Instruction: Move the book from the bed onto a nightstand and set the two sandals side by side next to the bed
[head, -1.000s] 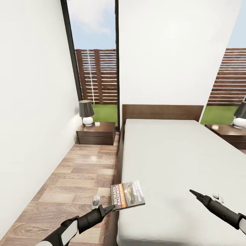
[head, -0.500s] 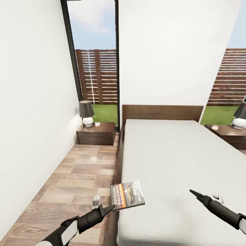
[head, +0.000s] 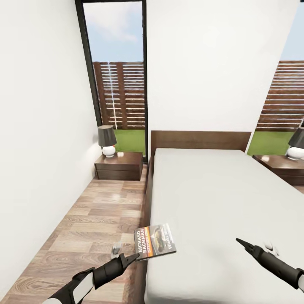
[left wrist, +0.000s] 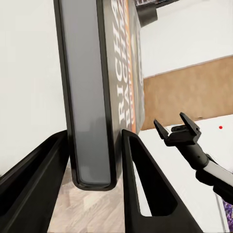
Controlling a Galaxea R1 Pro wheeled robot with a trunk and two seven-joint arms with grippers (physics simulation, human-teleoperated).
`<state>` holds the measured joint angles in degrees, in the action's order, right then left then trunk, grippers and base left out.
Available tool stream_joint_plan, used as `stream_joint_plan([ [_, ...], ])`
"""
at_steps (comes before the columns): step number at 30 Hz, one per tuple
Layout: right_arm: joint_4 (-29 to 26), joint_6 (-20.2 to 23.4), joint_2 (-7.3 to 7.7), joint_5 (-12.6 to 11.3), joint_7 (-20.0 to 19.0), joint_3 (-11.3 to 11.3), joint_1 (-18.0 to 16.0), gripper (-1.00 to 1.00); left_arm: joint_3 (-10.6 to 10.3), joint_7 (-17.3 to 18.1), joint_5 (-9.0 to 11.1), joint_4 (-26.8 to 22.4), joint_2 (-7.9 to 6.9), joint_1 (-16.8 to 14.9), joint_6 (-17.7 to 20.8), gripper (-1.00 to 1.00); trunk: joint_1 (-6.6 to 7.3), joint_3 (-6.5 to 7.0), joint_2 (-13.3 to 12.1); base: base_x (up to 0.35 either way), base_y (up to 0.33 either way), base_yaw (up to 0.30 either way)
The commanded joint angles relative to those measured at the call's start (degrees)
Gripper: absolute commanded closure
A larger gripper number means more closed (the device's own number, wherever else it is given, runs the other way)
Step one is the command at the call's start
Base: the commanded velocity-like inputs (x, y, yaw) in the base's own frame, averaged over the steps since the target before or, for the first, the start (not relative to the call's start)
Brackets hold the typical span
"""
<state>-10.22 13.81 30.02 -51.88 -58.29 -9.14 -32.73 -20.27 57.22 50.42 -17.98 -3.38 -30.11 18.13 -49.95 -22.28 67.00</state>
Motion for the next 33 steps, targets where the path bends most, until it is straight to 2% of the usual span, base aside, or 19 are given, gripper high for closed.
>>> stream_joint_plan([
  [1,1.4,-0.9,0.04,-0.6,-0.1,-0.4,-0.1,-1.0,-0.5,0.2,0.7,0.0,-1.03,0.0,-0.7,1.0,0.23,0.12,-0.4,0.0,0.0,0.0],
  [5,5.9,-12.0,-0.01,-0.6,-0.2,-0.5,-0.1,-1.0,-0.6,0.3,0.7,1.4,-3.49,0.2,-4.1,1.0,1.1,0.84,-2.0,0.0,0.0,0.0],
  [9,8.7,-16.2,-0.11,-0.5,-0.3,-0.5,0.0,-1.0,-0.6,0.4,0.7,4.7,-4.1,0.3,-6.9,1.0,1.98,1.56,-3.6,0.0,0.0,0.0],
  [12,11.4,-17.1,-0.57,-0.3,-0.3,-0.5,0.0,-1.0,-0.6,0.5,0.7,6.2,-4.28,0.3,-10.6,1.0,2.64,2.1,-4.8,0.0,0.0,0.0],
  [15,13.7,-17.4,-0.84,-0.3,-0.2,-0.5,0.0,-1.0,-0.6,0.5,0.7,8.2,-4.33,0.3,-12.0,1.0,3.3,2.64,-6.0,0.0,0.0,0.0],
  [33,14.8,-17.5,-1.37,-0.2,-0.2,-0.5,0.0,-1.0,-0.6,0.4,0.7,9.5,-4.67,0.3,-12.6,1.0,7.25,5.87,-13.2,0.0,0.0,0.0],
])
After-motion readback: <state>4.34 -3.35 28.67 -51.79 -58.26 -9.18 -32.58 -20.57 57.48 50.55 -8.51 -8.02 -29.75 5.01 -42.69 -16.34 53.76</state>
